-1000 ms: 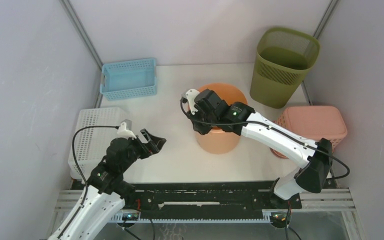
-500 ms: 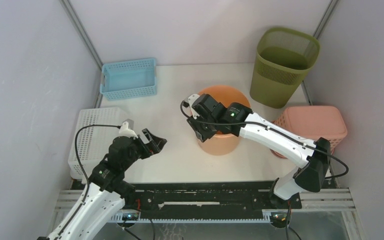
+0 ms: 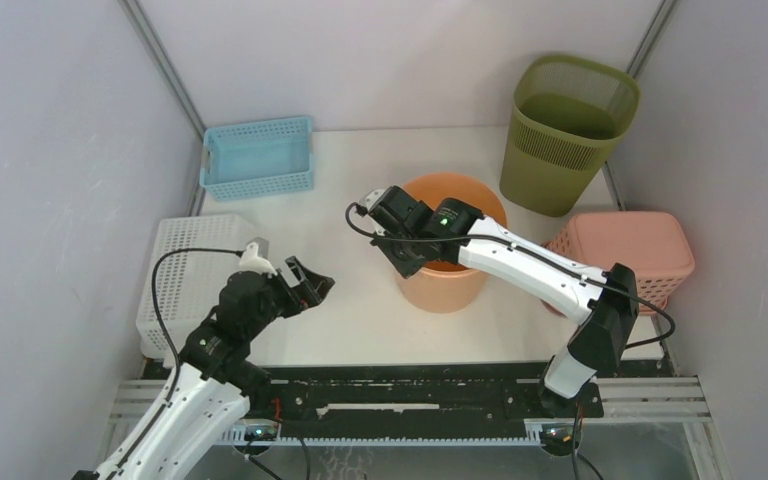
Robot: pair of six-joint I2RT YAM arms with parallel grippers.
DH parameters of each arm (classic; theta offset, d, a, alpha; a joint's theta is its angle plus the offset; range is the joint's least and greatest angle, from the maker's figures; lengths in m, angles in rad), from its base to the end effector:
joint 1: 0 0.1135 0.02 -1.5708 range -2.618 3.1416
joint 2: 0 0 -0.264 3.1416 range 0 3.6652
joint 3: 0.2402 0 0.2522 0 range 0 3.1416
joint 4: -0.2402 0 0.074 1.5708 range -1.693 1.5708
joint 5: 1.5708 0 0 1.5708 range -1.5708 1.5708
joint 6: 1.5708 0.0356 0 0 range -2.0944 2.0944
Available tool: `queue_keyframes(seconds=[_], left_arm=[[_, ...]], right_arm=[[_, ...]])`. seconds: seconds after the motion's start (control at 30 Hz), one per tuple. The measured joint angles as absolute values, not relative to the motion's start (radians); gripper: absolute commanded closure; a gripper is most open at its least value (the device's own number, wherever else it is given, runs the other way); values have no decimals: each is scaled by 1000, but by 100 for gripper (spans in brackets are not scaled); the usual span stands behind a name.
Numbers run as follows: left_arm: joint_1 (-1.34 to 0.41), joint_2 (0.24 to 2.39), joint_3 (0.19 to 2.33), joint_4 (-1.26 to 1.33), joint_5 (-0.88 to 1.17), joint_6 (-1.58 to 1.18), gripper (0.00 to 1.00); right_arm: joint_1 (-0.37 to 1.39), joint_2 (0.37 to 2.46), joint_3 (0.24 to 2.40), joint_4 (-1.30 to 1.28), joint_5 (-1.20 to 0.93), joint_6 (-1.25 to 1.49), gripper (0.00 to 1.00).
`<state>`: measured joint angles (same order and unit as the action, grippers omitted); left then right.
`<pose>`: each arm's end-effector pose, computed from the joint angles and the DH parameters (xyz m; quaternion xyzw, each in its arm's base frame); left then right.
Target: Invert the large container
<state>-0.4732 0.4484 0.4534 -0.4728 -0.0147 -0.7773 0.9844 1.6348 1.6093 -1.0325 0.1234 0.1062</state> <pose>0.1111 -0.0563 0.2398 -0.1328 0.8413 -0.3016 0.4285 0.1901 0.2782 0.3354 -0.3963 0.8805 0.0803 0.2473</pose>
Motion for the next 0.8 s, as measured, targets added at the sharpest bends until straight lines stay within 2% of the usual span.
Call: queue_keyframes(seconds=[0.5, 0.67, 0.8], left_arm=[[-473, 491, 453, -452, -15, -777, 0], [-473, 491, 453, -443, -14, -777, 0], [-473, 488, 453, -443, -14, -777, 0]], right_arm=[[971, 1652, 1641, -1047, 118, 110, 100], [898, 1663, 1720, -1027, 31, 158, 100], [741, 1637, 1721, -858, -86, 261, 100]])
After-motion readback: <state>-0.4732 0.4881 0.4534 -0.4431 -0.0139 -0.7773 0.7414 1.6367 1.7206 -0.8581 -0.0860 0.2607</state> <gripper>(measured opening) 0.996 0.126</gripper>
